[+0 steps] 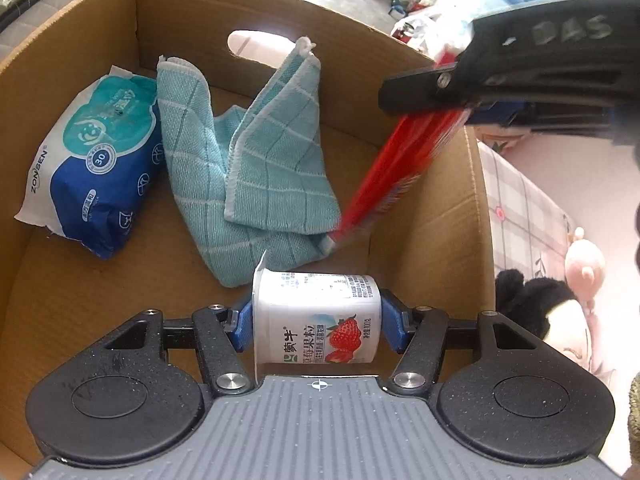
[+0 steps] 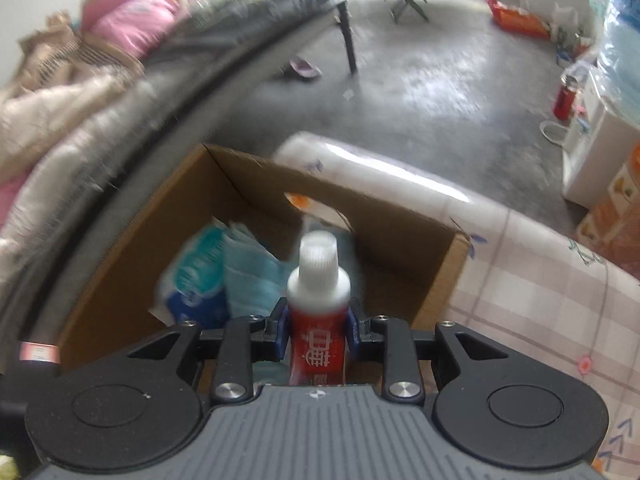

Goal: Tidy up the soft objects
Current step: 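Open the right tool to drop the toothpaste while the left tool releases the yogurt cup into the box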

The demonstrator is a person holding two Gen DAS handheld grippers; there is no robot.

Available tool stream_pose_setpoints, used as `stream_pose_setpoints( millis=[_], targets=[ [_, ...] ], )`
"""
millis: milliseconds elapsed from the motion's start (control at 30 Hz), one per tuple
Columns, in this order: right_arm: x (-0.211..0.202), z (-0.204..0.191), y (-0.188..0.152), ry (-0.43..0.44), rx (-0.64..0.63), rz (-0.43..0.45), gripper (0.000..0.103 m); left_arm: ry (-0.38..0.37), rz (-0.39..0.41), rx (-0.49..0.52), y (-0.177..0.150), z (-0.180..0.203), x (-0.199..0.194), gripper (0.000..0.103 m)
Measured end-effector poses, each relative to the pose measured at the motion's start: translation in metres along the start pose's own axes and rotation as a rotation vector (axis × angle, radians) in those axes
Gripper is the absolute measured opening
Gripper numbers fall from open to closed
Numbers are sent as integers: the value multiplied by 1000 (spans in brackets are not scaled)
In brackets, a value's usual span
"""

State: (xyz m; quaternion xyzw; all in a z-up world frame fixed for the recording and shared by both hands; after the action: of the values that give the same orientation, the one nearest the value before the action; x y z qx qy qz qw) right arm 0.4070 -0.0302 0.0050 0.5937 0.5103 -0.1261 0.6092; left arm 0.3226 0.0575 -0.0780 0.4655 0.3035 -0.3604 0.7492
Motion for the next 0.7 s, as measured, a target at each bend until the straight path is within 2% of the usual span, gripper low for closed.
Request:
stream_pose_setpoints(
  millis=[167, 367, 567, 700],
  targets=[
    [-5, 0, 6, -91, -52, 38, 34, -7, -4, -14, 0, -1, 3, 60],
    [-20, 2, 9, -99, -57, 88, 34, -8, 3, -22, 2, -3, 5, 60],
    [-46, 8, 9, -35, -6, 147, 34, -3, 15, -20, 0, -5, 1, 60],
    [-88, 8, -12, 33, 7, 238, 34, -3, 20, -23, -1, -6, -4, 60]
  ],
)
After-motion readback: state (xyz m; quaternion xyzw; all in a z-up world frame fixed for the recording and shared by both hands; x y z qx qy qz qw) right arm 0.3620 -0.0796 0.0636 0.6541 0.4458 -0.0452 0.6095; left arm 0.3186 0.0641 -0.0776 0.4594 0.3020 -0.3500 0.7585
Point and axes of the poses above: each gripper's, at about its wrist camera, not at the fingertips, and x roughly the way its jaws point, z to its right, y to its top, the point moved 4 cm from there along x, roughly the way its jaws point, and after that the axes turned 8 degrees about z, right-handed, at the moved point
